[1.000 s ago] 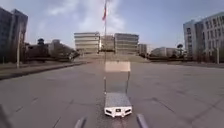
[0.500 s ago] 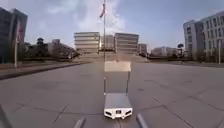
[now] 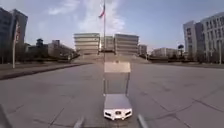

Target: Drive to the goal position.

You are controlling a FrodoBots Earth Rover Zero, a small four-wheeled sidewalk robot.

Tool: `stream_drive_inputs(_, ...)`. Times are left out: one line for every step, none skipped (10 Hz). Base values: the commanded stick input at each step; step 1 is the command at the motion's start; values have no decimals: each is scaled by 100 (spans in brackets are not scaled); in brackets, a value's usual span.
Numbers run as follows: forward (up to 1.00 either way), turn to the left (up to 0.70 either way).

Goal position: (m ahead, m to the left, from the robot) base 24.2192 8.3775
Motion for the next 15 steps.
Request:
stream_drive_inputs(45,0)
stream_drive_inputs(45,0)
stream_drive_inputs(45,0)
stream_drive_inputs(45,0)
stream_drive_inputs(45,0)
stream_drive_inputs(45,0)
stream_drive_inputs(45,0)
stream_drive_inputs(45,0)
stream_drive_inputs(45,0)
stream_drive_inputs(45,0)
stream_drive_inputs(45,0)
stream_drive_inputs(45,0)
stream_drive_inputs(45,0)
stream_drive_inputs(45,0)
stream_drive_inputs(45,0)
